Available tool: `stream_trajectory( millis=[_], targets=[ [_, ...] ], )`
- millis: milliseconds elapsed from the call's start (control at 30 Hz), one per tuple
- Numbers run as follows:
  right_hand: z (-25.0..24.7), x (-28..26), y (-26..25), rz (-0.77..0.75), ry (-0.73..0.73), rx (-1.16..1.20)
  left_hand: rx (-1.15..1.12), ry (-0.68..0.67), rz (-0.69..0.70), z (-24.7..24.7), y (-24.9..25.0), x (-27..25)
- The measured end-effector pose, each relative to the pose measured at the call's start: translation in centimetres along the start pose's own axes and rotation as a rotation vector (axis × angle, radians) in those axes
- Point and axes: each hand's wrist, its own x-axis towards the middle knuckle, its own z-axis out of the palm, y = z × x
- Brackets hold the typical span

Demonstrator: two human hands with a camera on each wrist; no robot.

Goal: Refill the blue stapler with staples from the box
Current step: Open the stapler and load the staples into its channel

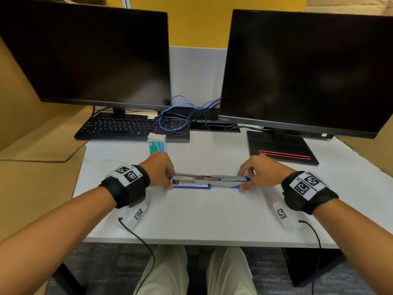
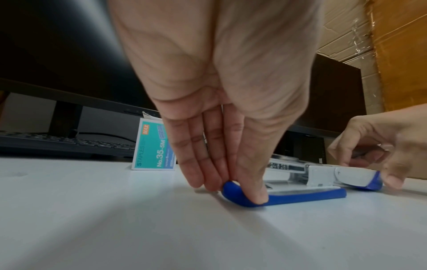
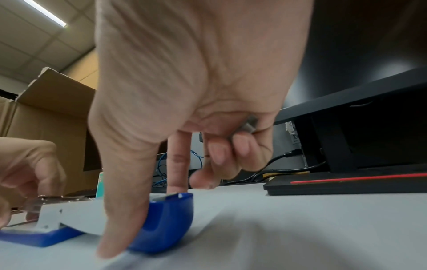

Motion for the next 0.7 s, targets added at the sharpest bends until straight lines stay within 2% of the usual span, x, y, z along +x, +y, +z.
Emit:
stream_trajectory(
  millis=[100, 267, 400, 533, 700],
  targets=[
    [0.0, 0.1, -0.1, 0.015, 0.019, 0.044, 0.018, 0.000, -0.003, 0.1, 0.0, 0.0],
    [-0.7, 0.8, -1.4, 0.007, 0.071, 0.282, 0.055, -0.013, -0.004, 0.2, 0.0, 0.1],
    [-1.0, 1.6, -3.0, -0.047, 0.055, 0.266, 0.098, -0.040, 0.046, 0.1, 0.6, 0.1],
    [-0.1, 2.8, -5.1, -0.146, 0.124, 0.293, -0.022, 0.068, 0.145, 0.3, 1.5, 0.1],
    [1.5, 4.2, -7.8, -0.217, 0.249, 0.375, -0.186, 0.164, 0.186, 0.5, 2.9, 0.2]
  ],
)
